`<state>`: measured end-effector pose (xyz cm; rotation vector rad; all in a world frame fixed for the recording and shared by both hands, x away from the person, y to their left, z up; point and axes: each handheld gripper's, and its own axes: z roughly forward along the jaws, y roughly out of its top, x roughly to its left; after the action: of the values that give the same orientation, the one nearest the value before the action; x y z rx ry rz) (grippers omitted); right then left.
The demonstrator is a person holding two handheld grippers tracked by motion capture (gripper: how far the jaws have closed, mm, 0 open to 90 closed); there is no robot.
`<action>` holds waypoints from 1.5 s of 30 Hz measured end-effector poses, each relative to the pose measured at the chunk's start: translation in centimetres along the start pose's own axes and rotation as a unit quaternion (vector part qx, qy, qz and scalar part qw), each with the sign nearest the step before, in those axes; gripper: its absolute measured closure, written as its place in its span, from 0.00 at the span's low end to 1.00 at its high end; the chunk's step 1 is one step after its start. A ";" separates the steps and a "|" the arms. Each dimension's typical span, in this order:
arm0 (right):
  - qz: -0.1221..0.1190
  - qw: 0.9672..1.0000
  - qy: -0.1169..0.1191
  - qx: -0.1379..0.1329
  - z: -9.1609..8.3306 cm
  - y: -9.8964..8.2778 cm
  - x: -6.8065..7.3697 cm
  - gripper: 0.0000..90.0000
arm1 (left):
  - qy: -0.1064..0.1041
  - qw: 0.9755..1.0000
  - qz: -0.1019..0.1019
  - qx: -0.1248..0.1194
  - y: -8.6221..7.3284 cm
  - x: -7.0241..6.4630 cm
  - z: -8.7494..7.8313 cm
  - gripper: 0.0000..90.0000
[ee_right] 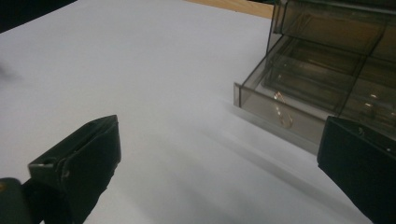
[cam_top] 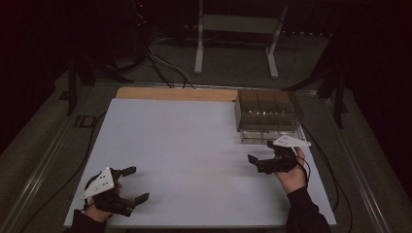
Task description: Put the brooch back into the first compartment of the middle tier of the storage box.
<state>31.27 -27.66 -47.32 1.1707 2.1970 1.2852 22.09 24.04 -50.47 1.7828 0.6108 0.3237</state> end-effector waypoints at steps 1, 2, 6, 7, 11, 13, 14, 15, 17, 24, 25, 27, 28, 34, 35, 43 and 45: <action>-0.001 1.000 0.001 0.000 -0.1 -0.3 0.0 0.00 | 0.000 1.000 0.000 0.000 0.0 0.0 0.0 0.00; -0.004 1.000 0.001 -0.003 -0.1 -0.6 0.0 0.00 | 0.001 1.000 -0.001 0.000 0.0 0.0 0.0 0.00; -0.003 1.000 0.003 -0.008 -0.4 -1.8 -0.1 0.00 | 0.000 1.000 0.000 0.001 0.0 0.0 0.0 0.00; -0.003 1.000 0.004 -0.006 -0.5 -2.0 -0.1 0.00 | 0.000 1.000 -0.001 0.000 0.0 0.0 0.1 0.00; -0.008 1.000 0.012 -0.009 -0.9 -3.2 -0.1 0.00 | -0.001 1.000 -0.001 0.003 -0.1 0.0 0.1 0.00; -0.008 1.000 0.009 -0.001 -1.0 -3.8 -0.2 0.00 | 0.000 1.000 -0.001 0.002 -0.1 0.0 0.0 0.00; -0.007 1.000 0.008 0.000 -1.1 -4.1 -0.2 0.00 | 0.001 1.000 -0.001 0.002 -0.1 0.0 0.0 0.00; -0.006 1.000 0.007 0.003 -1.2 -4.3 -0.2 0.00 | 0.001 1.000 -0.001 0.001 -0.1 0.0 0.0 0.00; -0.005 1.000 0.003 0.006 -1.4 -4.8 -0.2 0.00 | 0.000 1.000 -0.001 0.001 -0.1 0.0 0.0 0.00; -0.009 1.000 -0.002 0.017 -2.4 -6.5 -0.3 0.00 | 0.000 1.000 -0.001 0.004 -0.1 0.0 0.1 0.00; -0.007 1.000 -0.003 0.020 -2.6 -6.6 -0.3 0.00 | 0.000 1.000 0.000 0.004 -0.1 0.0 0.0 0.00; -0.003 1.000 0.002 0.018 -2.9 -6.9 -0.4 0.00 | 0.000 1.000 0.001 0.004 -0.1 0.0 0.0 0.00; -0.003 1.000 0.002 0.015 -3.1 -7.1 -0.4 0.00 | 0.000 1.000 0.001 0.003 -0.1 0.0 0.0 0.00; 0.001 1.000 -0.008 0.020 -4.2 -8.0 -0.3 0.00 | 0.000 1.000 0.000 0.003 -0.1 0.0 0.0 0.00; 0.001 1.000 -0.011 0.020 -4.3 -8.0 -0.3 0.00 | 0.000 1.000 0.000 0.004 -0.1 0.0 0.0 0.00; -0.005 1.000 -0.006 0.020 -3.4 -7.9 -0.6 0.00 | -0.001 1.000 0.000 0.004 -0.2 0.0 0.0 0.00; -0.009 1.000 -0.005 0.019 -3.2 -7.9 -0.5 0.00 | -0.002 1.000 0.000 0.005 -0.2 -0.1 0.0 0.00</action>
<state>25.68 -31.87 -52.29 1.1677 2.2295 1.2322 22.01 24.01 -50.65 1.7922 0.6094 0.3181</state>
